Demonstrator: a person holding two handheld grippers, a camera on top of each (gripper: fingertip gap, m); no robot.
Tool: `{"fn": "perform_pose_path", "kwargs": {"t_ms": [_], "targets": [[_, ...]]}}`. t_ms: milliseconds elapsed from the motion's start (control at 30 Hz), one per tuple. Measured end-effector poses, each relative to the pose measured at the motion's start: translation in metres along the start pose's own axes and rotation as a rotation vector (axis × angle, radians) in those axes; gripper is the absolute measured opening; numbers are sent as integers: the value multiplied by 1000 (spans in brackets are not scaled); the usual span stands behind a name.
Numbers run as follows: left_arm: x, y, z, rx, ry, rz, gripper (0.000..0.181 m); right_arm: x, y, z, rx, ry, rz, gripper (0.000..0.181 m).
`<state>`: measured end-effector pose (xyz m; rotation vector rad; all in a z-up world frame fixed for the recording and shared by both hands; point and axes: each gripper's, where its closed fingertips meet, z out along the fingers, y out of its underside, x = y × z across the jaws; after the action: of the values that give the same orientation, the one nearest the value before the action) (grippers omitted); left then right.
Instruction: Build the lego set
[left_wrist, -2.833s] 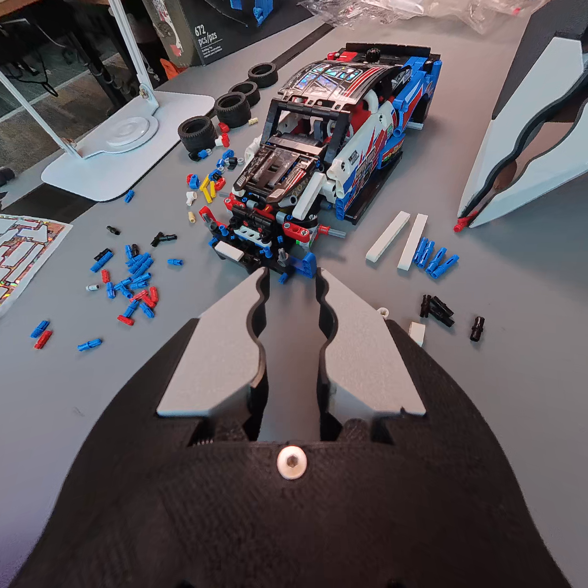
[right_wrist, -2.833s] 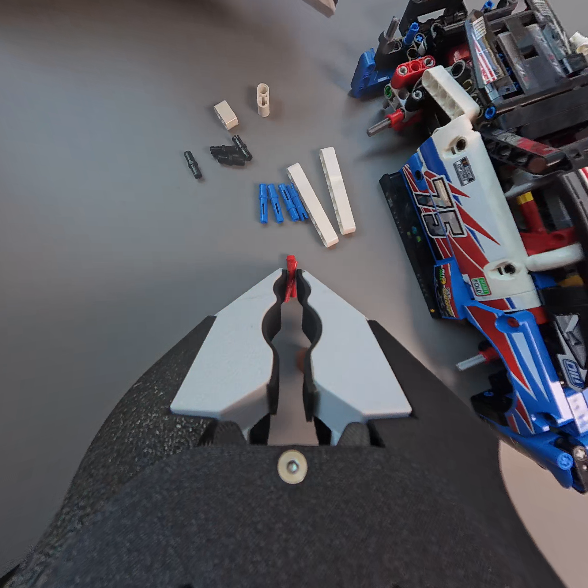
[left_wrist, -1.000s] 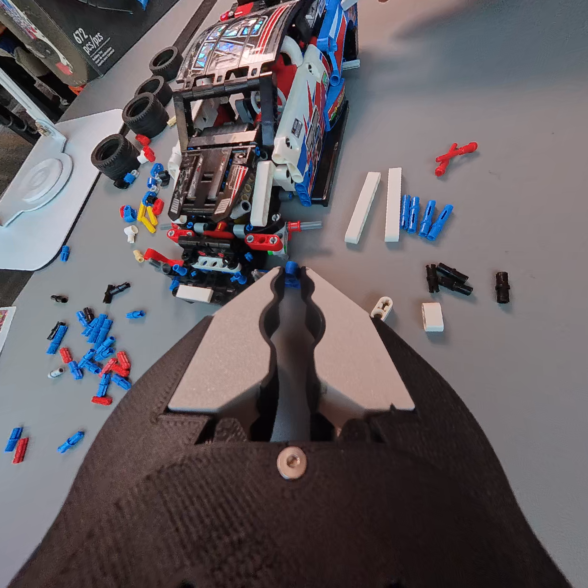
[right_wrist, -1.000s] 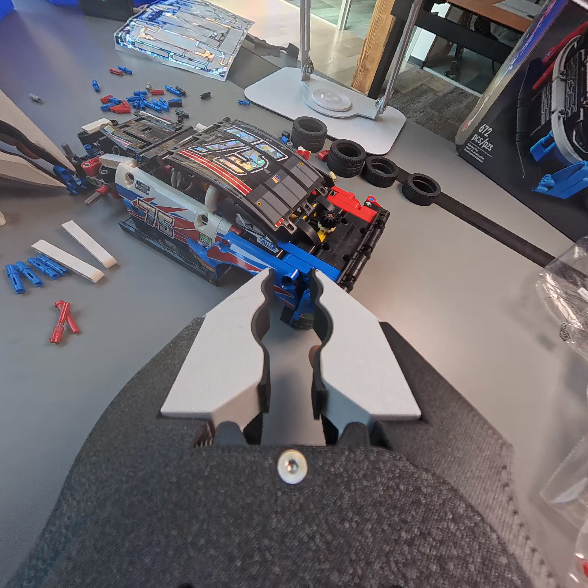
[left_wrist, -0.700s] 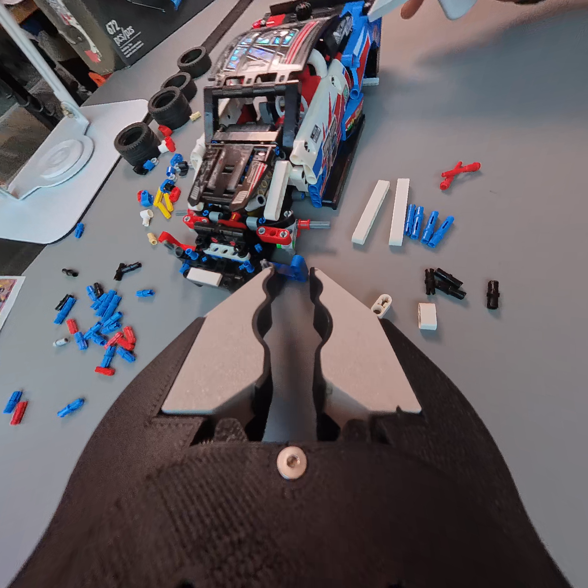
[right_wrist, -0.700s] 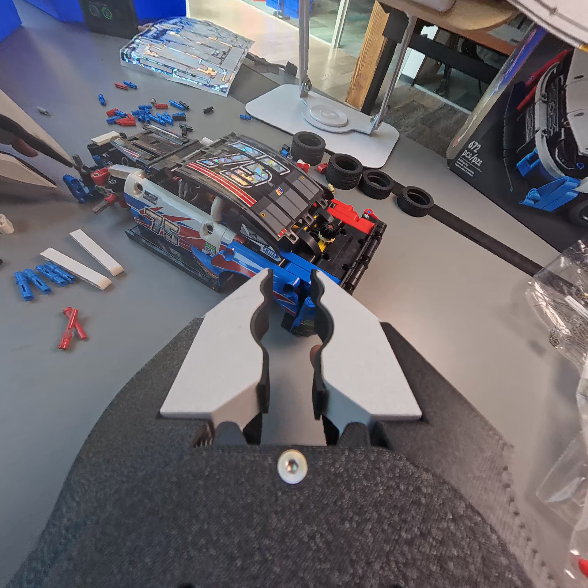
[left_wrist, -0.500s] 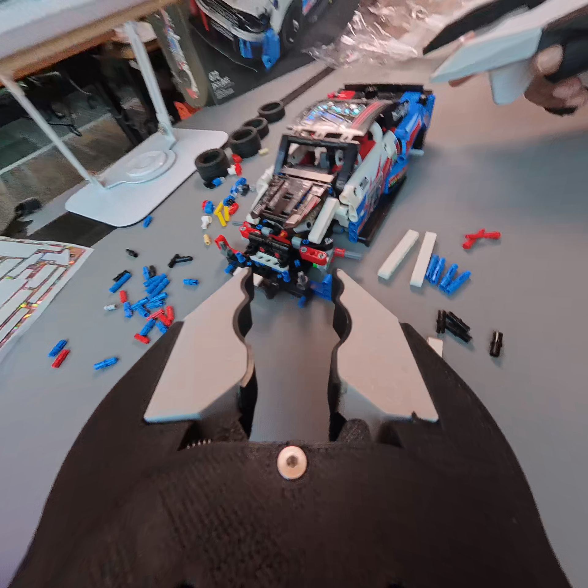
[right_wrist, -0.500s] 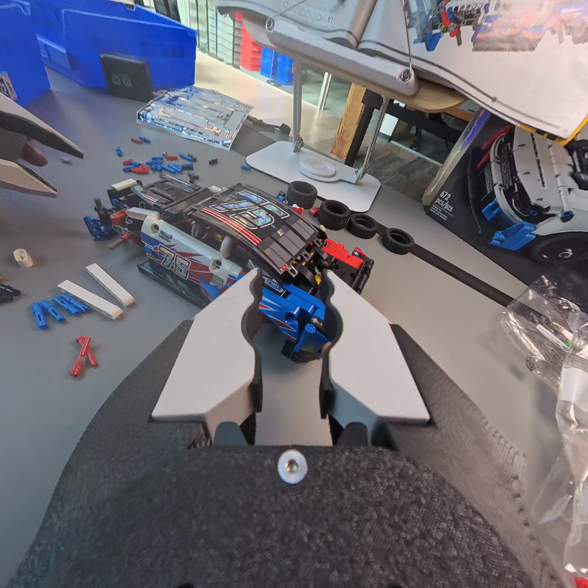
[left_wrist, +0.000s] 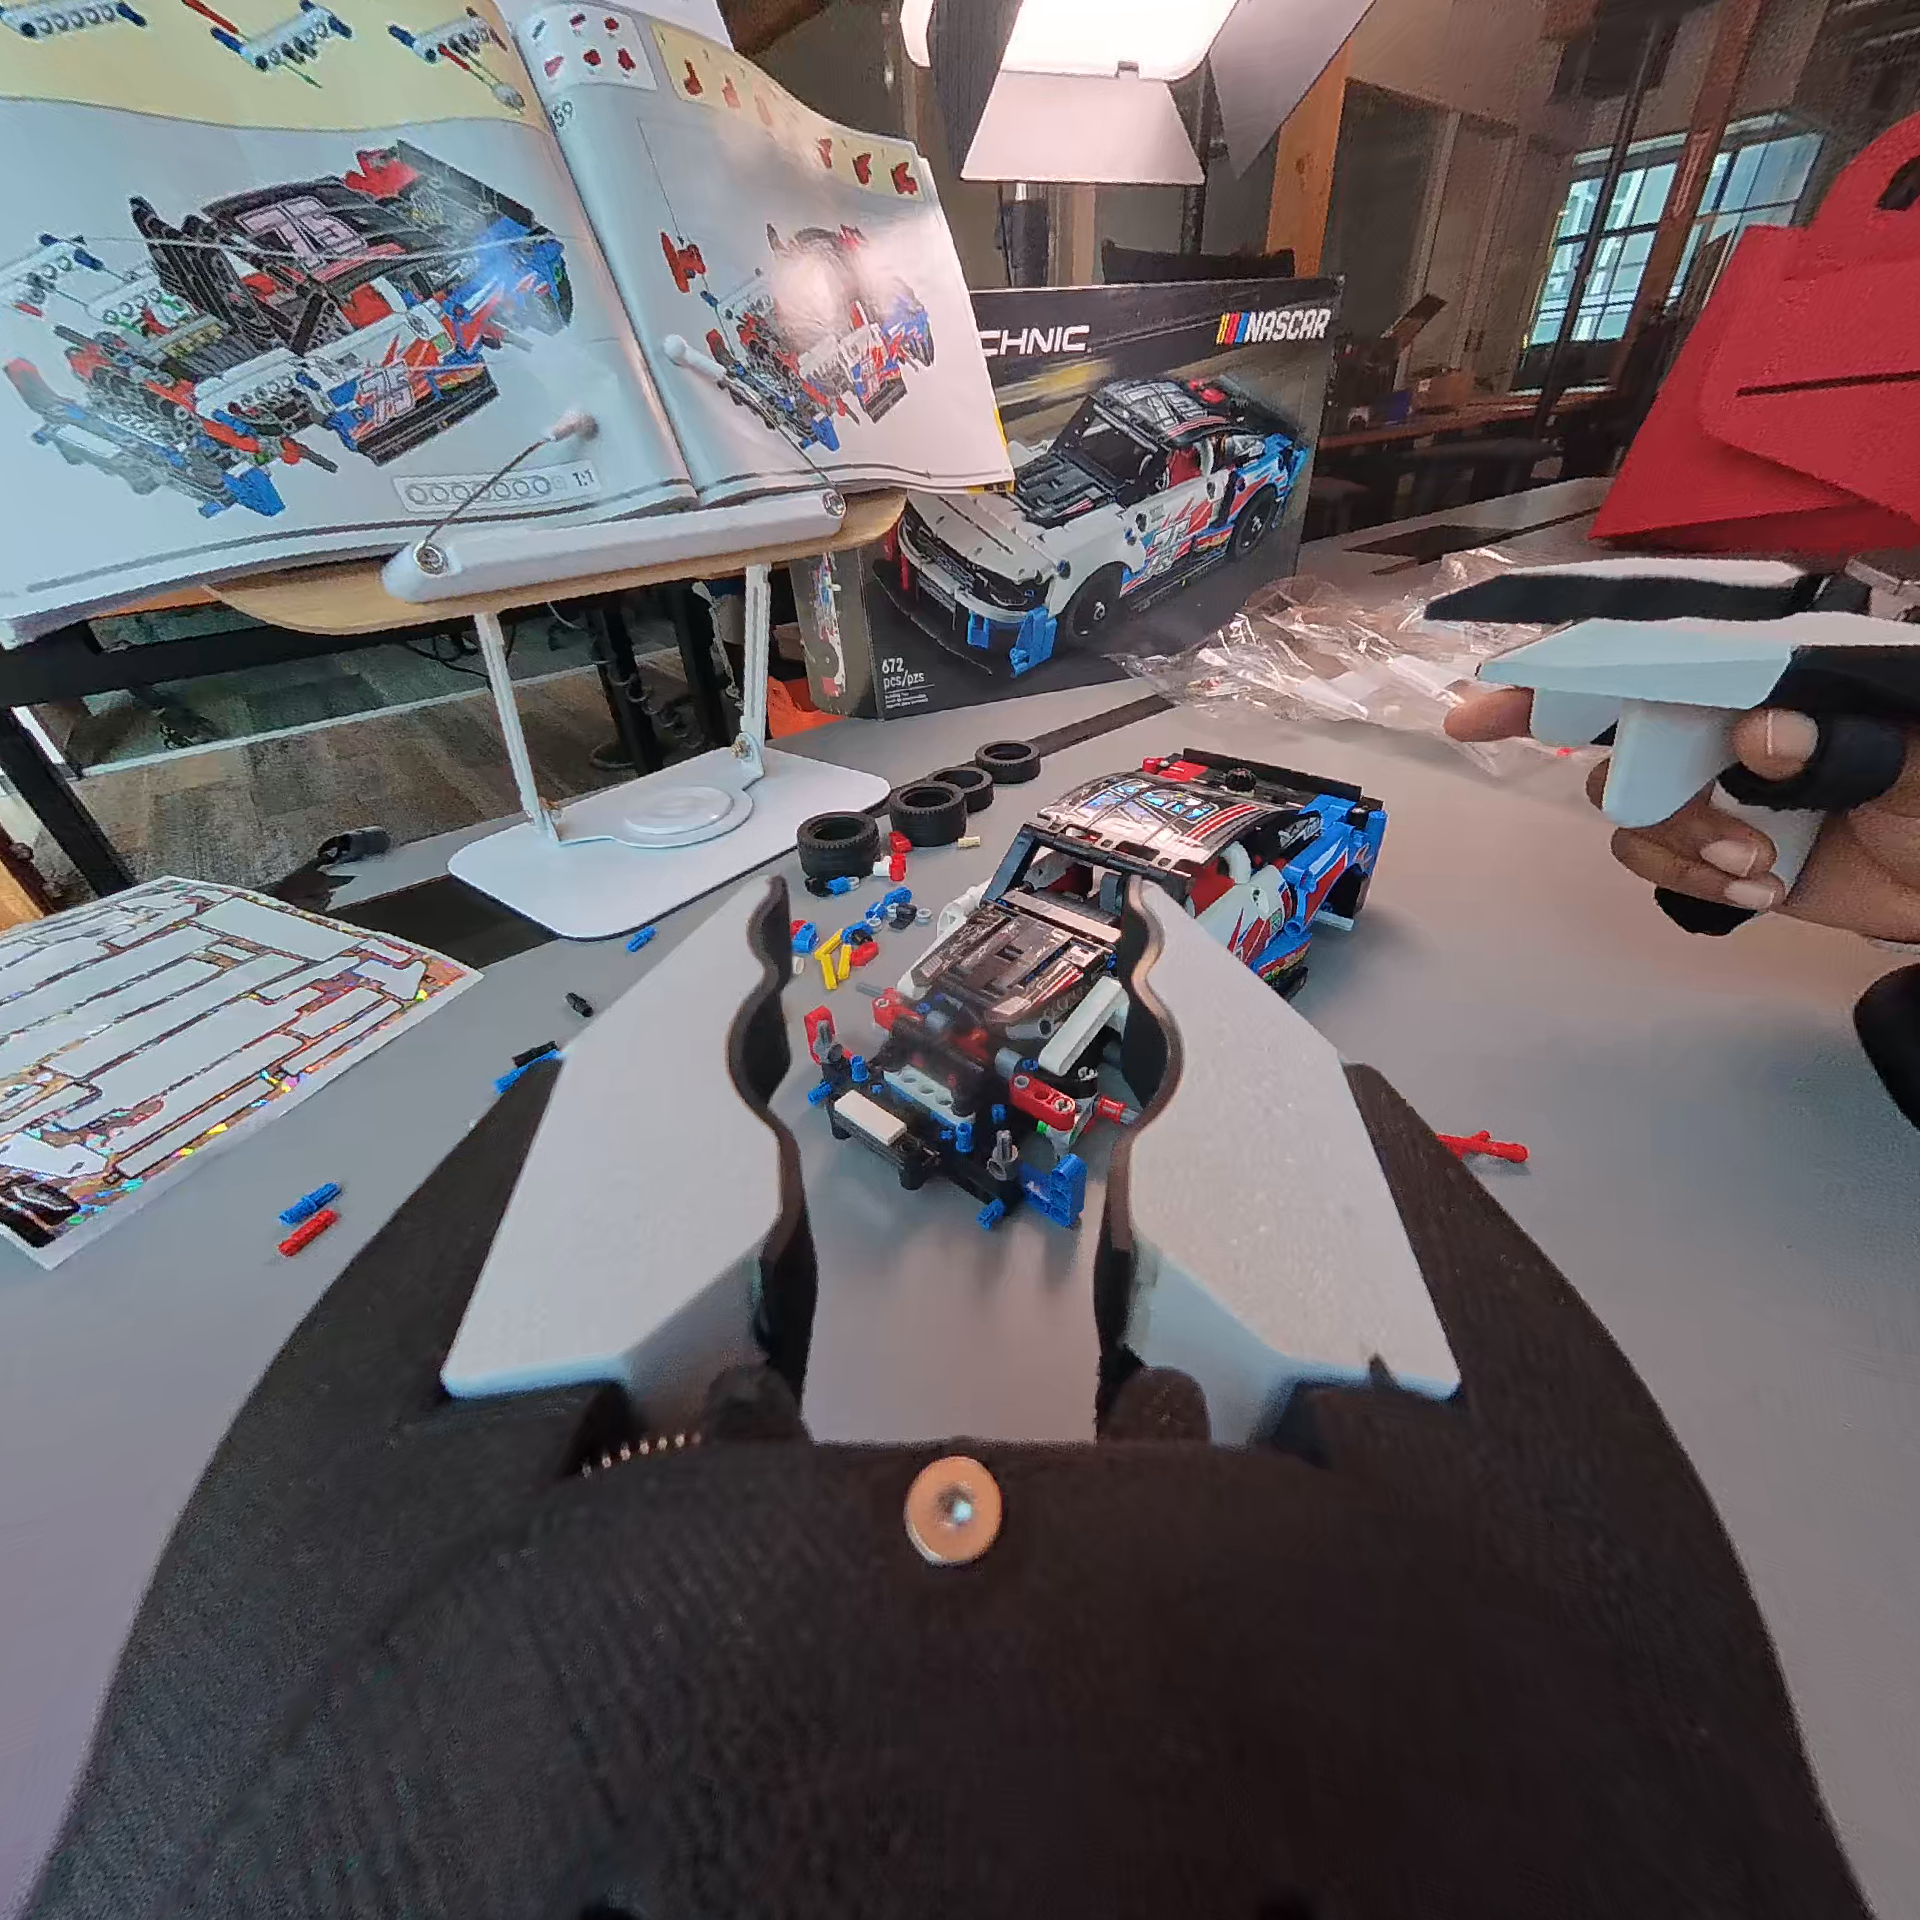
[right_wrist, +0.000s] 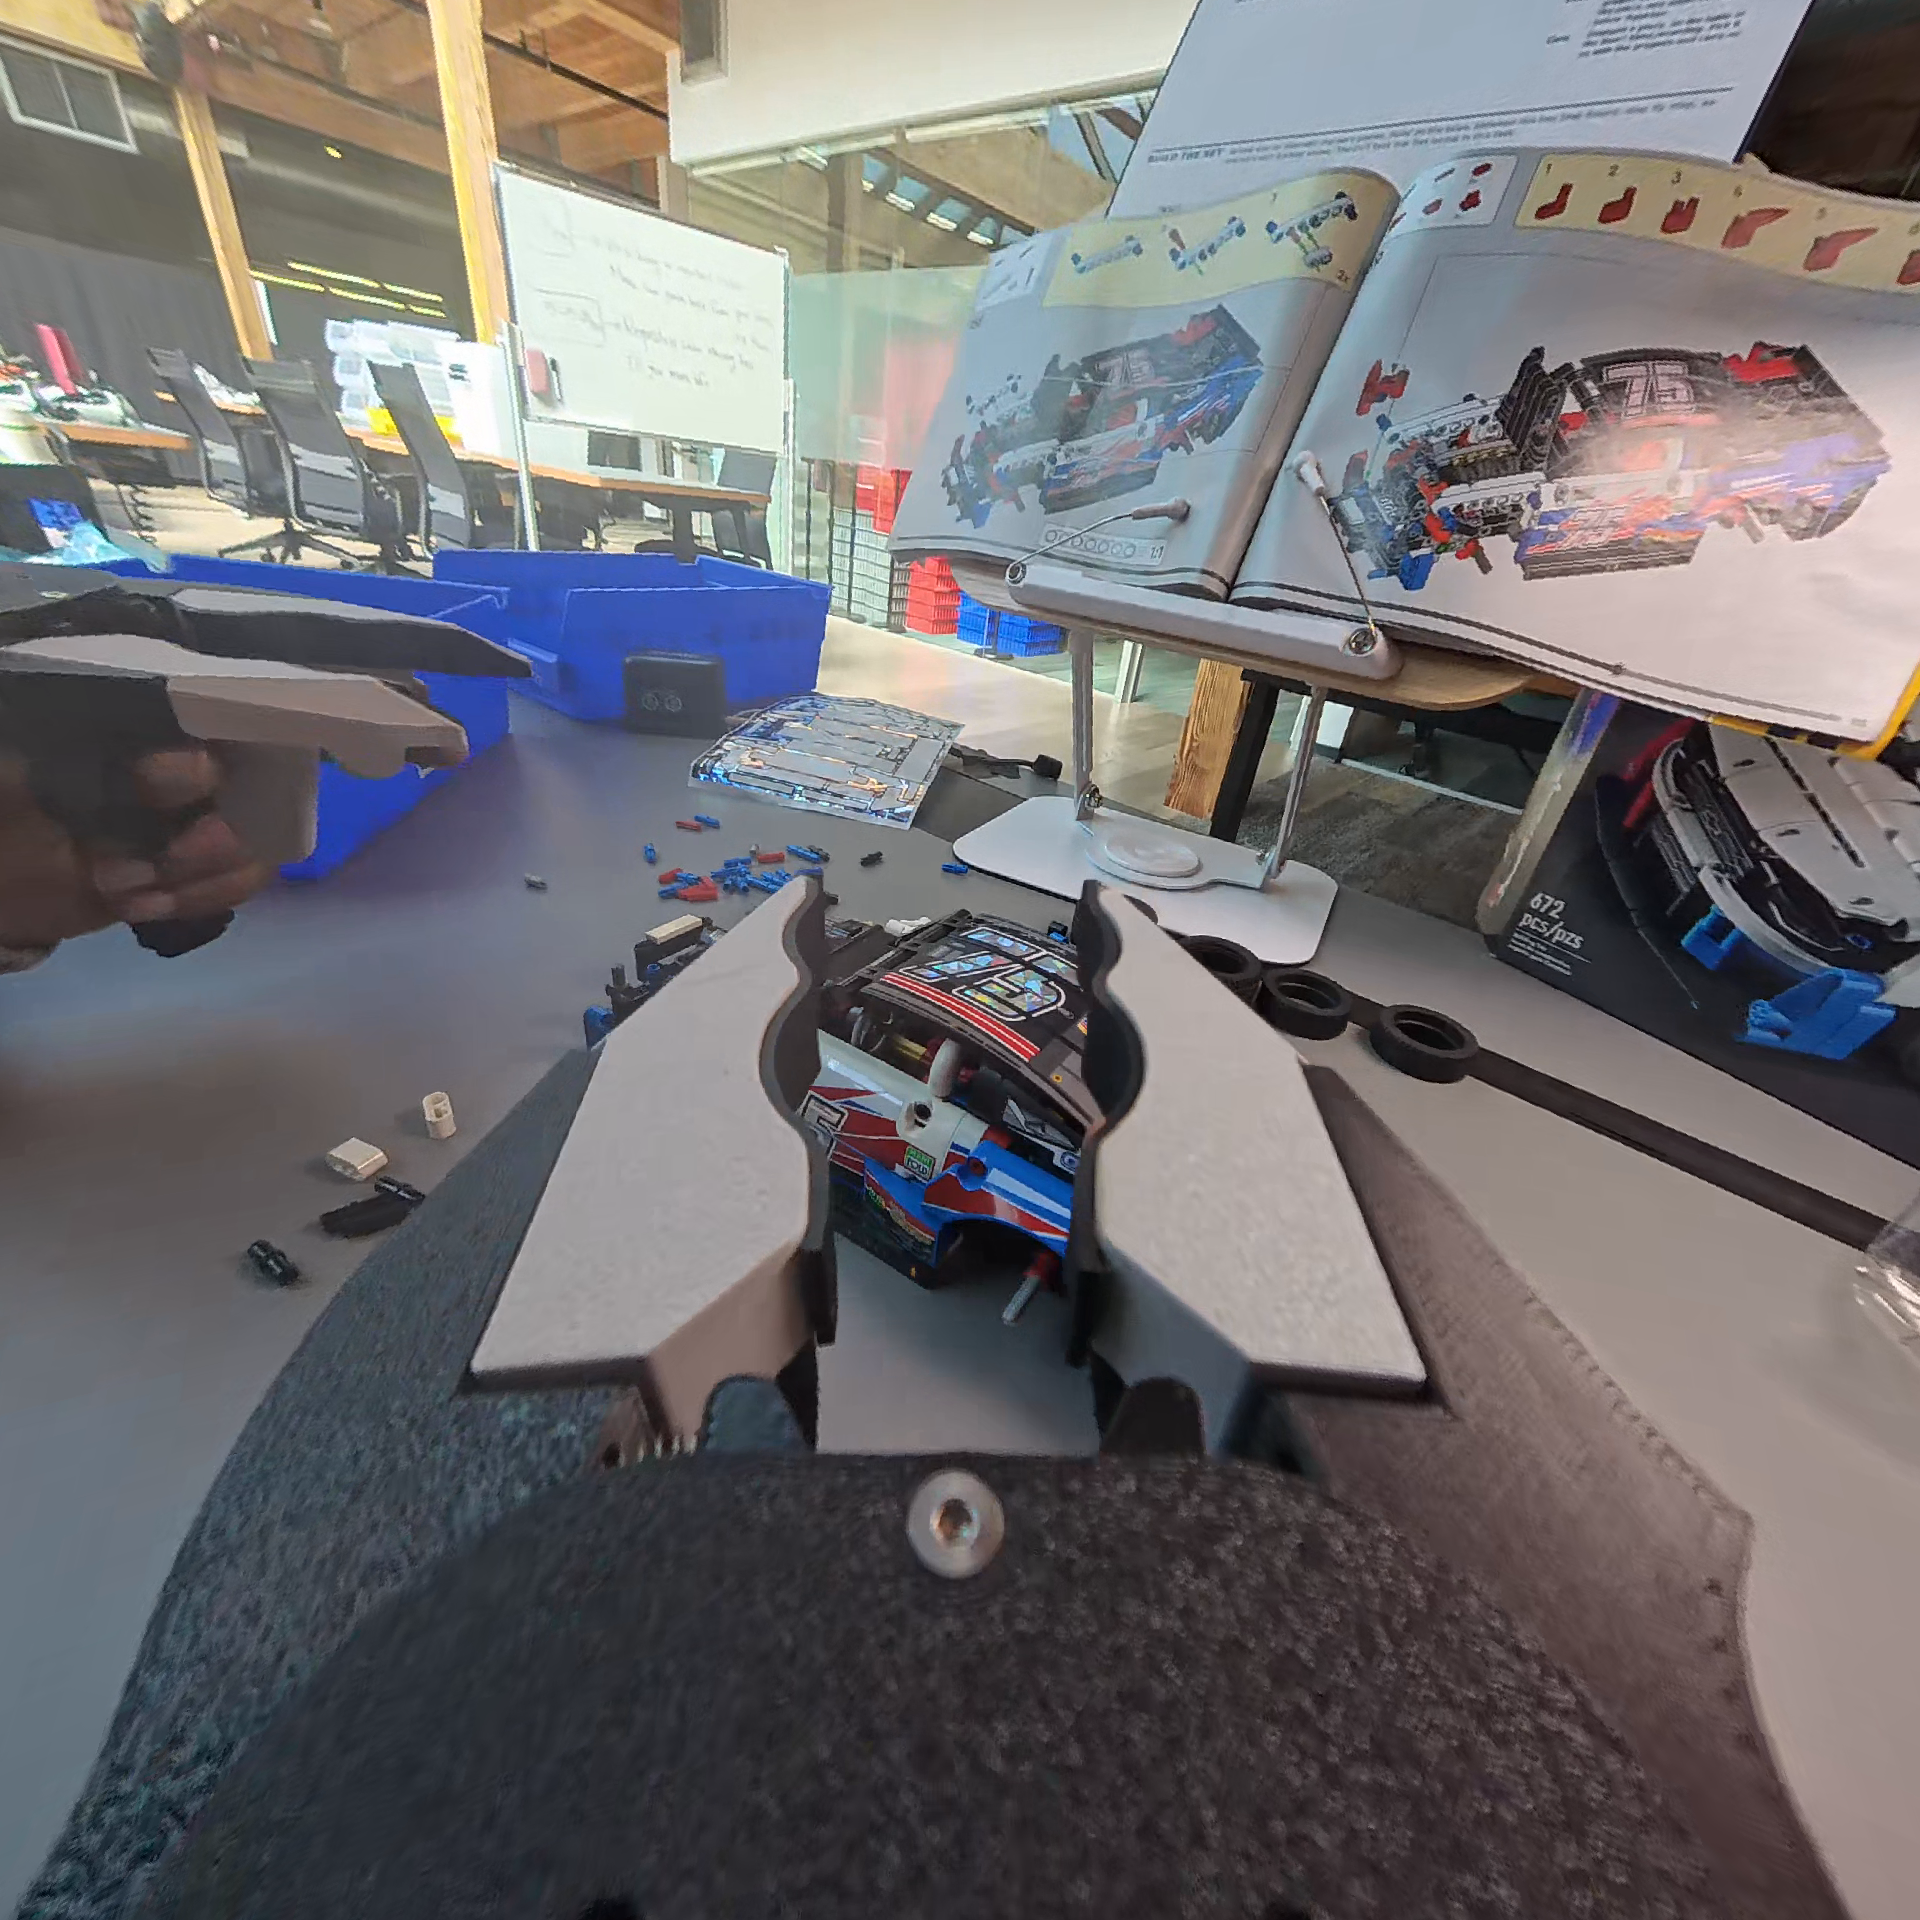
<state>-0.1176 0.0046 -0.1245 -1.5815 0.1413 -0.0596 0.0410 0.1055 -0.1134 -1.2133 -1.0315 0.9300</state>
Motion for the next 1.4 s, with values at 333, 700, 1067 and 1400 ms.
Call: {"fn": "perform_pose_path", "kwargs": {"t_ms": [333,700,1067,1400], "targets": [[-6,6,1,-14,8,-75,54,0,14,3,-44,-40,1,39],[-4,19,5,-60,26,-68,47,3,25,3,-90,-41,-26,21],[1,21,6,-86,36,-37,45,4,33,4,-125,-21,-54,16],[63,85,3,-437,364,99,28,-61,76,2,-348,-360,-117,17]]}}
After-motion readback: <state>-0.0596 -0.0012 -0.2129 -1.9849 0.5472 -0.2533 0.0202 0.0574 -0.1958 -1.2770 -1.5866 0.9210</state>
